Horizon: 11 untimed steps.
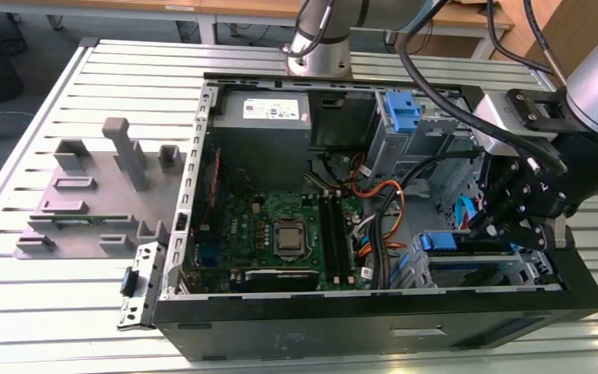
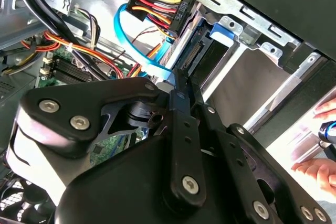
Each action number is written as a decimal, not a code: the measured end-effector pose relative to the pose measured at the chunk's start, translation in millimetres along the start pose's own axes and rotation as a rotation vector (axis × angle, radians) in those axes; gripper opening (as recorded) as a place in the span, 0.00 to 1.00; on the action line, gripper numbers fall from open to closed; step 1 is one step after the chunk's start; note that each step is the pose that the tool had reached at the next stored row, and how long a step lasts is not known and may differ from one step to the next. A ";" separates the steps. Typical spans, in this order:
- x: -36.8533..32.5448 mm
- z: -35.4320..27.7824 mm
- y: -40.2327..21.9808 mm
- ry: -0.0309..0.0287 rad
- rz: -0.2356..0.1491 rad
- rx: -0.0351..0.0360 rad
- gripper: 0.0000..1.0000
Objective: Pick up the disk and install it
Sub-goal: 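Insert the first disk wire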
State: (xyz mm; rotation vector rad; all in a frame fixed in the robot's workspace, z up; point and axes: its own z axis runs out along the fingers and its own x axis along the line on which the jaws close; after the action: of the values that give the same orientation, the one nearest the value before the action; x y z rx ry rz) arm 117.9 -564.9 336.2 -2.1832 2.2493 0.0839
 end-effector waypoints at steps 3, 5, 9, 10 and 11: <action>0.0 -0.3 0.0 0.0004 0.000 0.0001 0.16; 0.0 -0.3 0.2 0.0004 0.000 0.0001 0.16; 0.0 -0.1 0.9 0.0005 0.000 0.0000 0.16; 0.0 0.4 0.9 0.0003 0.000 0.0001 0.16; 0.0 1.2 0.9 0.0004 0.000 0.0000 0.16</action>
State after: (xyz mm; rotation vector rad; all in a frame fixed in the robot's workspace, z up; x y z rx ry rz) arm 116.9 -564.8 335.1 -2.1834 2.2495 0.0834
